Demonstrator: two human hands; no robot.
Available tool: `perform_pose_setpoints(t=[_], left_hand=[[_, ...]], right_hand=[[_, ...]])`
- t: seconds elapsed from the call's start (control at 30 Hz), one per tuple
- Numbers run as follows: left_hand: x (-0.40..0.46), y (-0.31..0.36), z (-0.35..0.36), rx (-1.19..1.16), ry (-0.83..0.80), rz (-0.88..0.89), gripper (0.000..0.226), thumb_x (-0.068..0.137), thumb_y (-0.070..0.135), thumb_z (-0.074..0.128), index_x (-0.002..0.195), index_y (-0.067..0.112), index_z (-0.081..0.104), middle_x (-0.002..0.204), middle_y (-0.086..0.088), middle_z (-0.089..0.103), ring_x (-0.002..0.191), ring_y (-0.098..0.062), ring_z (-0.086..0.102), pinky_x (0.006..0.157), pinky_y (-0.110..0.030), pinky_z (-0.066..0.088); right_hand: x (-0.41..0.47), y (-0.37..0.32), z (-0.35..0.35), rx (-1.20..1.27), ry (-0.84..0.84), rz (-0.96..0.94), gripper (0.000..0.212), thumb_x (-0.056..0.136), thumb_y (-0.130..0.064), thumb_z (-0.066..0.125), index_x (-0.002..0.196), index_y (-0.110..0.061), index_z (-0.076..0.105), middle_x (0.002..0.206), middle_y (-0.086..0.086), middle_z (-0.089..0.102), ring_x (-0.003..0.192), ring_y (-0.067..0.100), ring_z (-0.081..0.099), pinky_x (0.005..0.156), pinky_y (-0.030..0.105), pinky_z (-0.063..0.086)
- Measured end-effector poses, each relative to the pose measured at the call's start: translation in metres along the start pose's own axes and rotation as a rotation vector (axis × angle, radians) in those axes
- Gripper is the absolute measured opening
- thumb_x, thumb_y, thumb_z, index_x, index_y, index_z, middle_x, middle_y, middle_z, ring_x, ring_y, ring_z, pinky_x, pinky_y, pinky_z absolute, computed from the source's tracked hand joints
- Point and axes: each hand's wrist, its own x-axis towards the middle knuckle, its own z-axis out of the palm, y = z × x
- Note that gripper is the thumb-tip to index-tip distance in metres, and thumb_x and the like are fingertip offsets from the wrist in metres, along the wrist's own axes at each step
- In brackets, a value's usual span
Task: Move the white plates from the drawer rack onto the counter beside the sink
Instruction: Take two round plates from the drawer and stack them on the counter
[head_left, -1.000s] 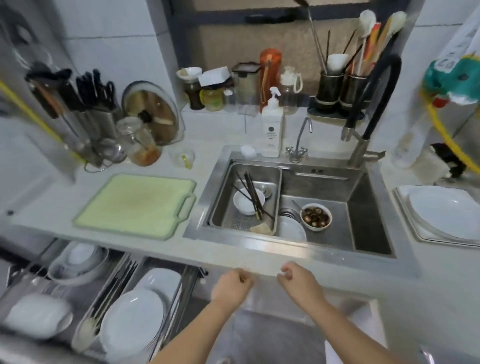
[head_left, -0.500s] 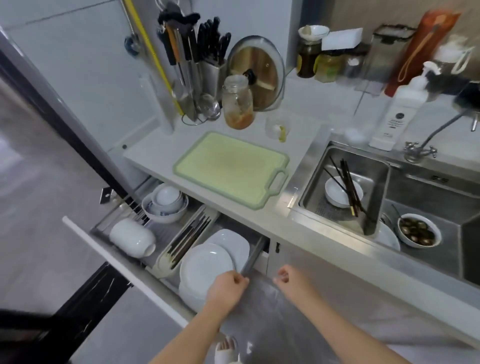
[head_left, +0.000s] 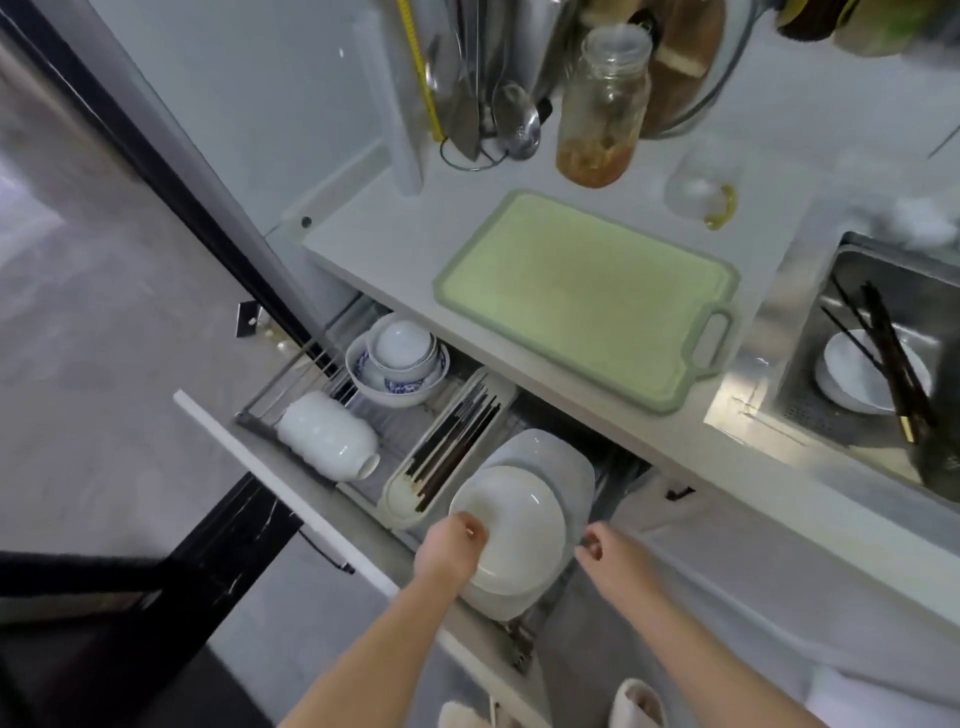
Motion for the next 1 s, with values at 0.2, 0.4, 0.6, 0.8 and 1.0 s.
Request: perform_pose_setpoints(t=[0.2,0.4,0.6,0.8,1.0], left_hand=[[0.057,-0.016,0.019,-0.097,0.058,-0.108,0.032,0.093,0.021,0.051,0.125,0.021,0.054,0.118,-0.004,0.061,0.101,-0.022,0.060,0.084,-0.034,0.050],[0.101,-0.029,0.045,-0.071,0.257,-0.212,0.039,0.092,0.016,0.054,0.130,0.023,0.049,0.129,-0.005,0.050,0.122,-0.024,0.045,0.094,-0.042,0.047],[0.115,-0.029,0.056,-0.142,0.369,-0.275,0.027,0.089,0.012,0.056,0.115,0.019,0.051,0.122,-0.005,0.052,0.116,-0.025,0.046,0.086,-0.041,0.046],[0.123,-0.033,0.049,-0.194,0.365,-0.414,0.016,0.090,0.016,0.053,0.105,0.023,0.055,0.120,-0.004,0.051,0.106,-0.027,0.054,0.076,-0.035,0.042],[0.128,-0.042,0.046,-0.251,0.326,-0.433,0.008,0.089,0.025,0.055,0.098,0.026,0.056,0.105,0.002,0.064,0.093,-0.025,0.060,0.075,-0.031,0.043]], right_hand=[[0.069,-0.013,0.018,-0.216,-0.030,-0.074,0.033,0.094,-0.027,0.048,0.126,-0.018,0.047,0.123,0.007,0.058,0.110,0.026,0.058,0.092,0.041,0.048],[0.126,-0.005,0.045,-0.379,-0.048,-0.029,0.035,0.095,-0.022,0.049,0.127,-0.009,0.044,0.128,0.013,0.053,0.114,0.029,0.055,0.089,0.037,0.047],[0.138,-0.001,0.056,-0.422,-0.014,0.010,0.023,0.095,-0.012,0.042,0.118,-0.007,0.046,0.121,0.013,0.056,0.106,0.032,0.060,0.077,0.036,0.049],[0.145,0.000,0.060,-0.433,0.025,0.053,0.025,0.096,-0.020,0.048,0.116,-0.006,0.043,0.113,0.014,0.065,0.099,0.031,0.065,0.069,0.035,0.049],[0.148,0.000,0.061,-0.457,0.011,0.069,0.026,0.095,-0.011,0.050,0.118,-0.006,0.041,0.114,0.015,0.066,0.101,0.033,0.065,0.076,0.039,0.053]])
